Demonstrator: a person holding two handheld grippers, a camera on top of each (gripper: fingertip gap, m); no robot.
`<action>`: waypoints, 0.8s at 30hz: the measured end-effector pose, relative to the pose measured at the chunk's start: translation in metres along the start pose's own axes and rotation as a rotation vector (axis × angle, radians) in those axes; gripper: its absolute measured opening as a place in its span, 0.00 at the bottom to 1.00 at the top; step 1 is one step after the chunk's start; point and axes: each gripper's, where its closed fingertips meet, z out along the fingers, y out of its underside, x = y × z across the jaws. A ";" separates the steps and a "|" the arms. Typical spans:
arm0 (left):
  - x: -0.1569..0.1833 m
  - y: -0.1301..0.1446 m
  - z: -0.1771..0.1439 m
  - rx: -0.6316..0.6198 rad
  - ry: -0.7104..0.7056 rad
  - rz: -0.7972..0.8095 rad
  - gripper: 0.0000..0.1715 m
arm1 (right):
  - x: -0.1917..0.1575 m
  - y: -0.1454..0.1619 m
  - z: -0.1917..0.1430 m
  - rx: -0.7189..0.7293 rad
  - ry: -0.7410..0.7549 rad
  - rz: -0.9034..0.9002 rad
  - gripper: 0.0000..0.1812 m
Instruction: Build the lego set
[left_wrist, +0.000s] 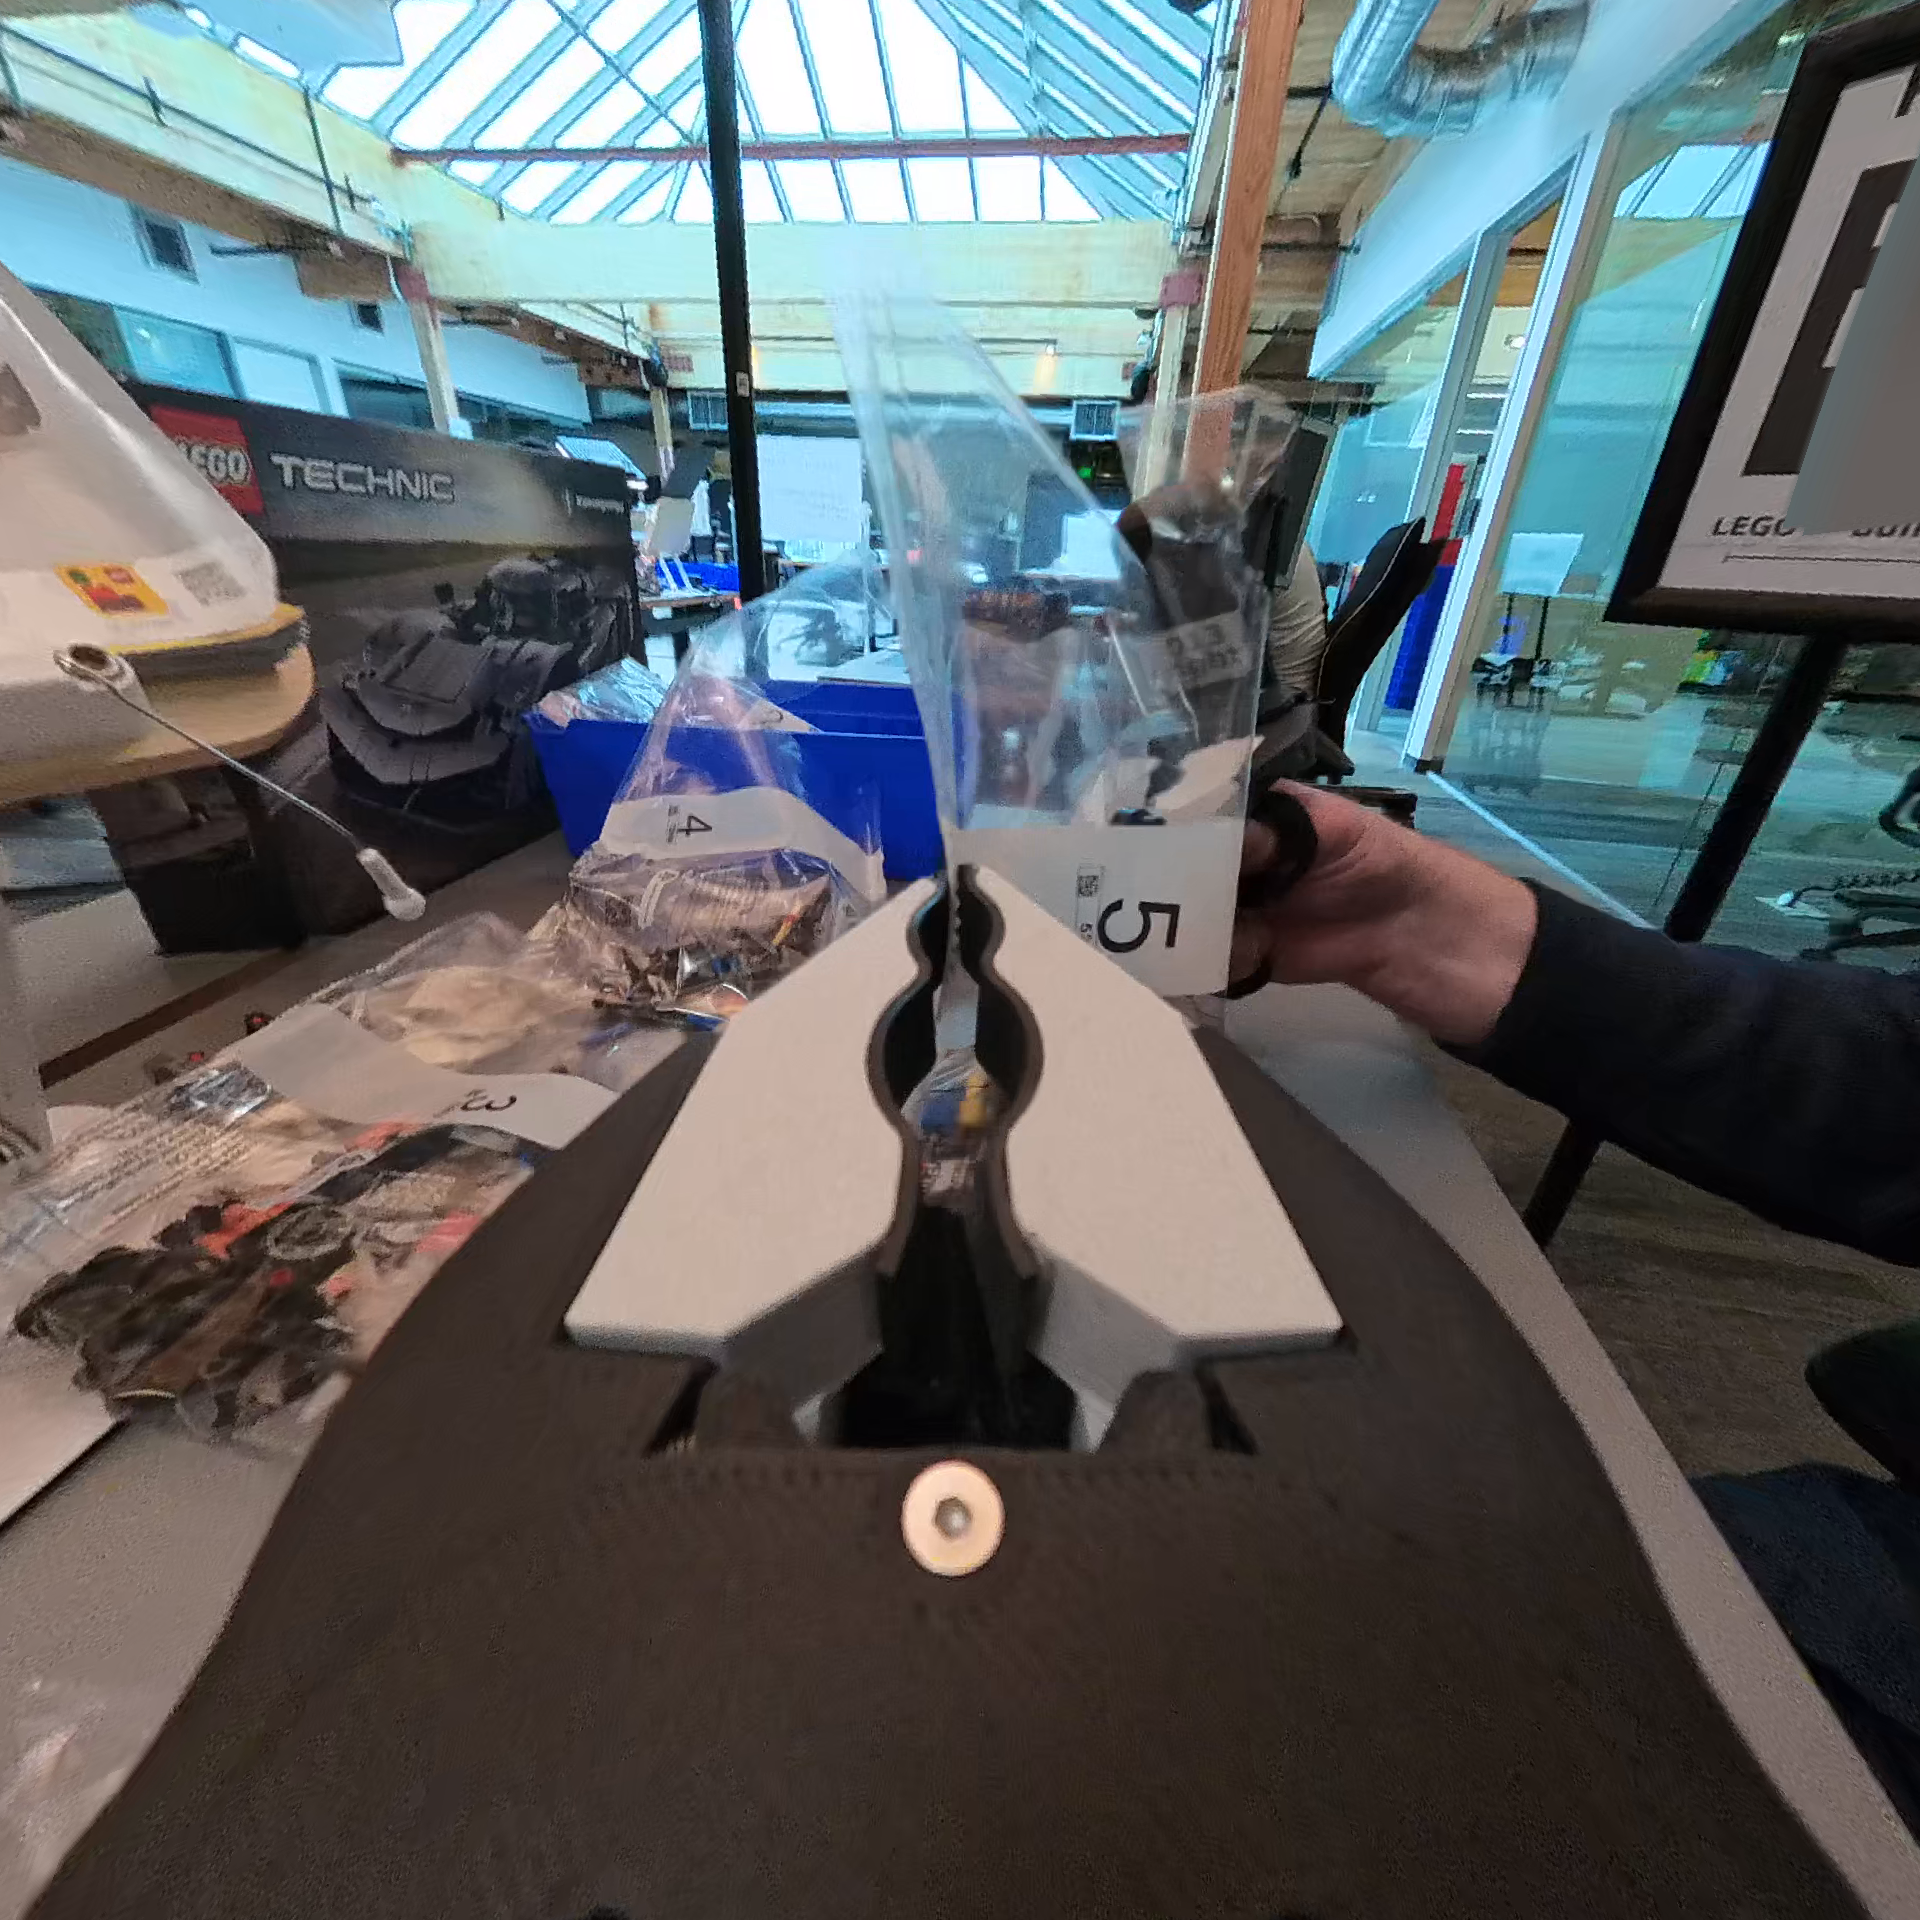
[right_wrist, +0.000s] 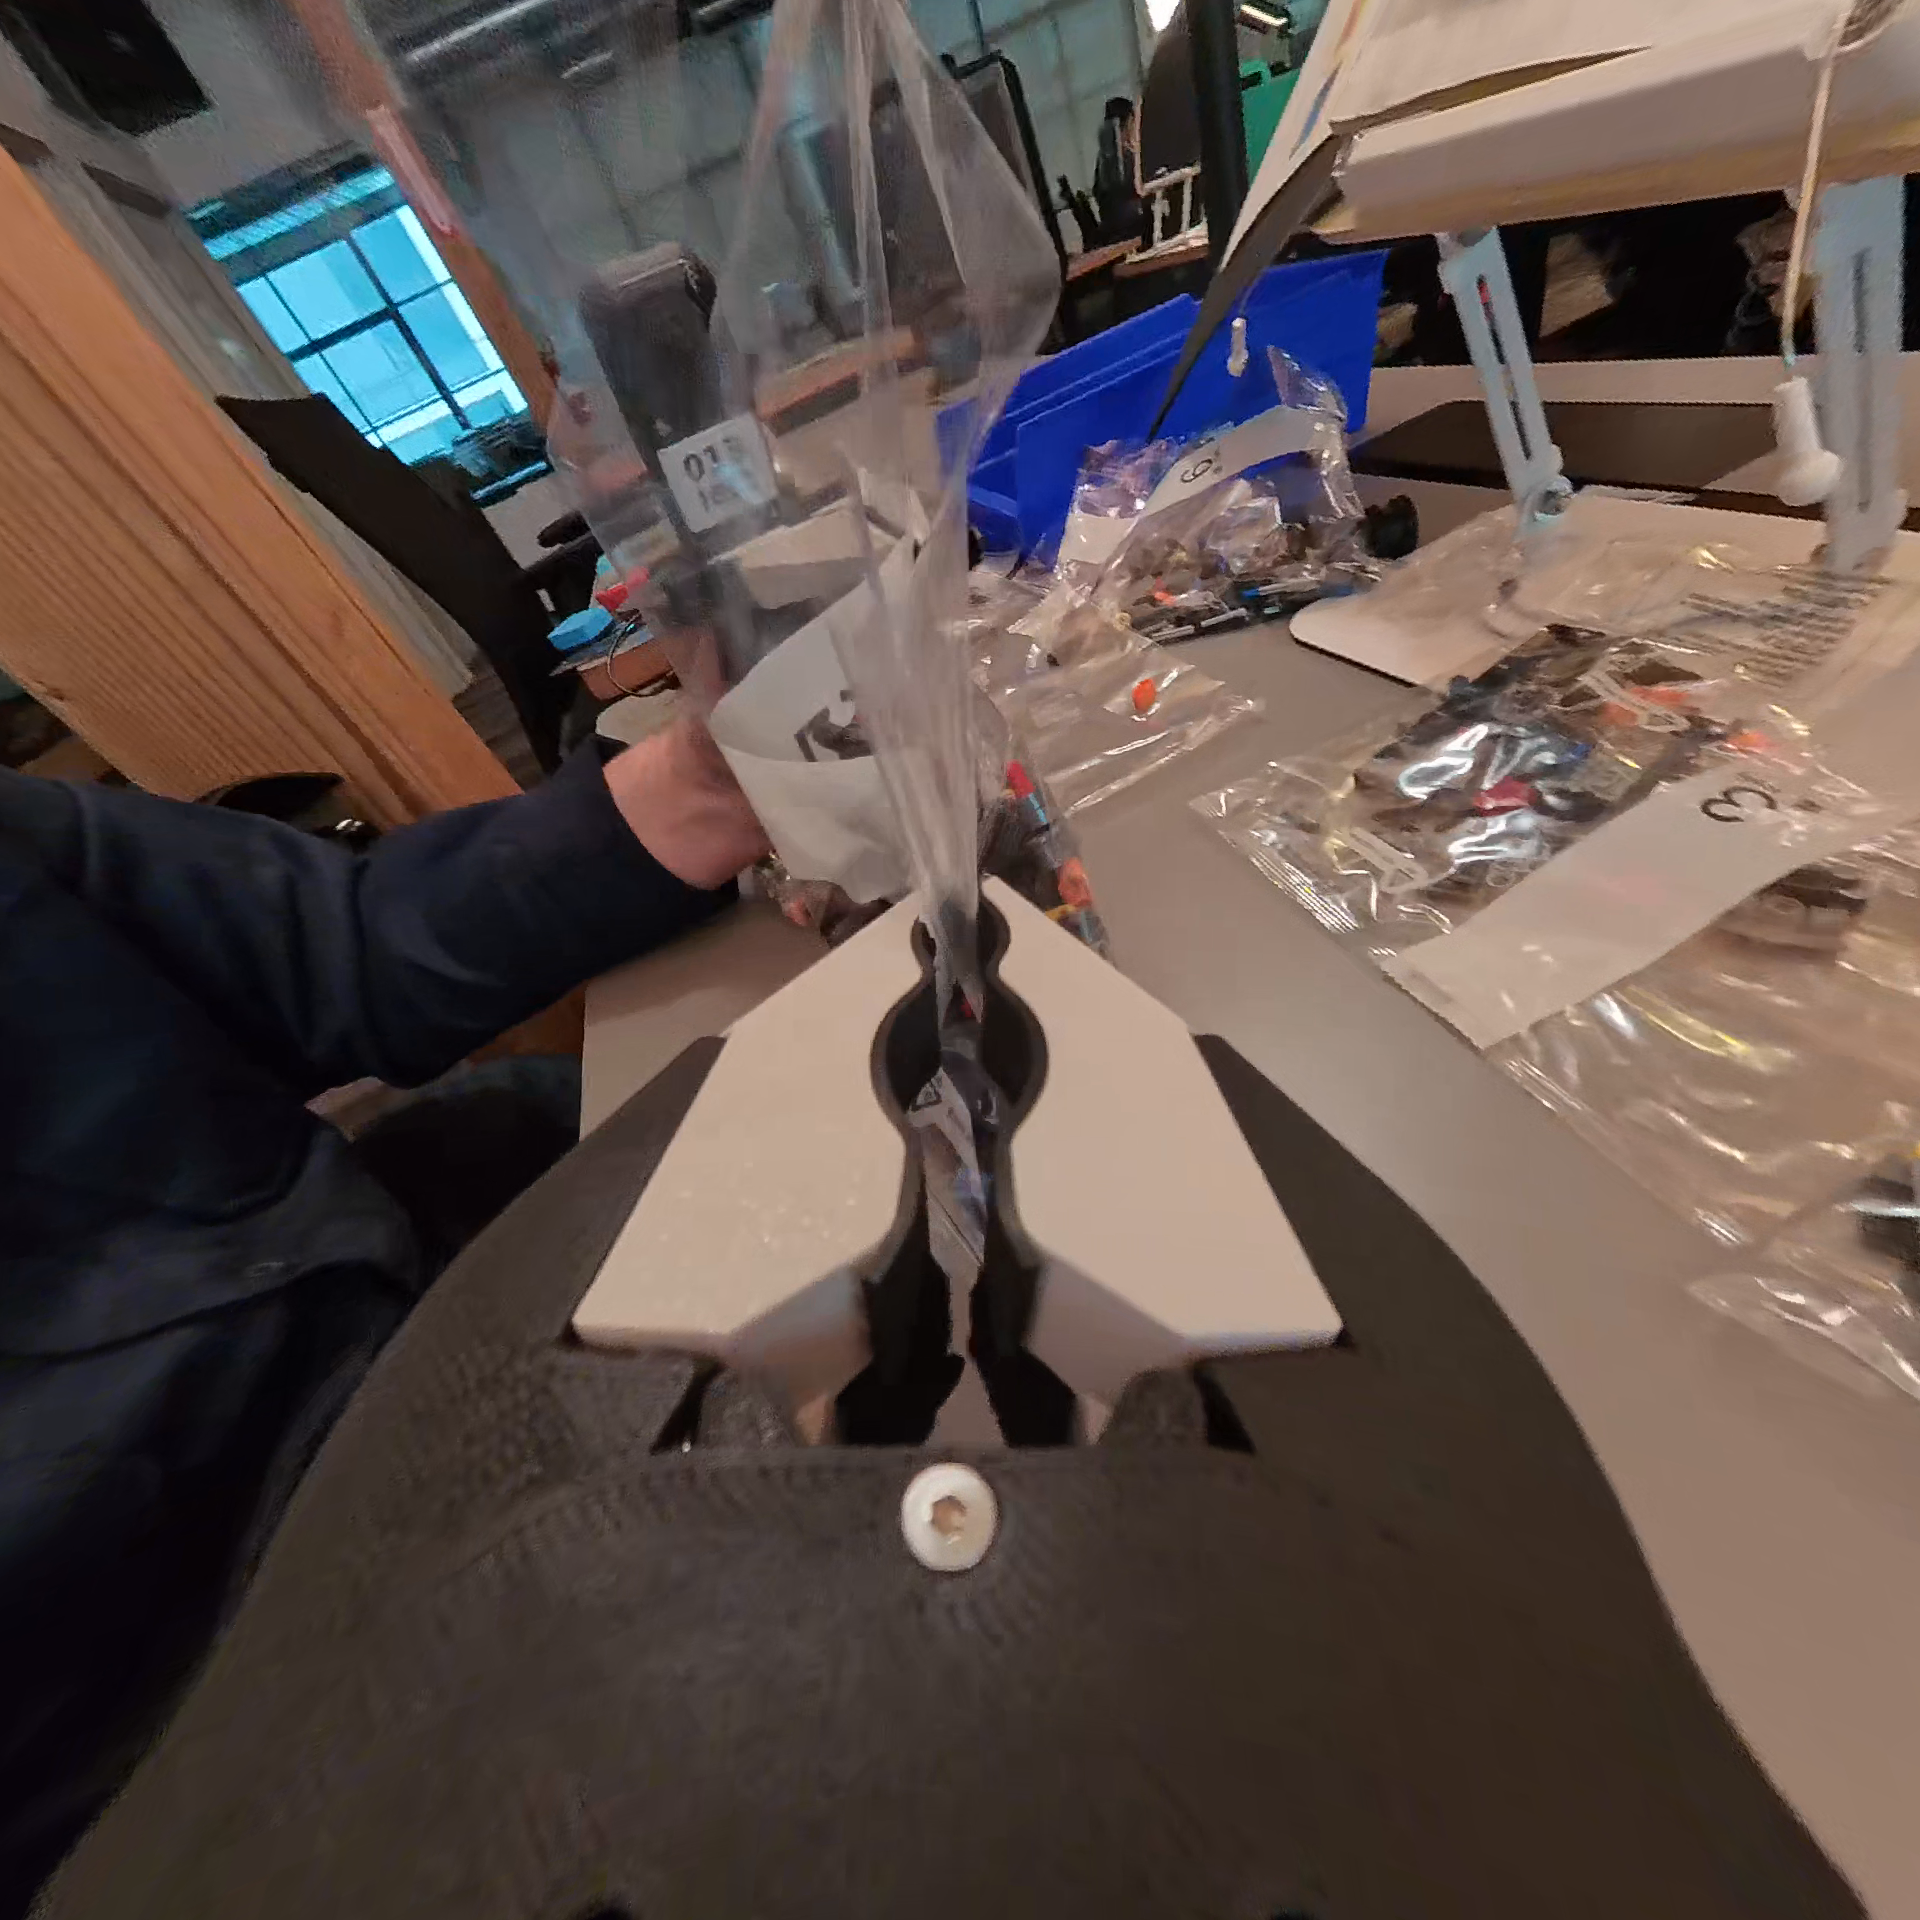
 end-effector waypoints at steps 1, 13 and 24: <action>0.001 0.002 0.002 -0.001 0.011 -0.019 0.00 | 0.001 0.000 -0.003 0.004 0.002 0.015 0.00; 0.028 0.038 0.021 -0.185 0.124 -0.006 0.00 | -0.008 0.033 -0.025 -0.155 0.106 -0.059 0.04; 0.006 0.034 0.013 -0.169 0.006 -0.012 0.00 | 0.012 0.020 -0.058 -0.052 0.228 0.027 0.04</action>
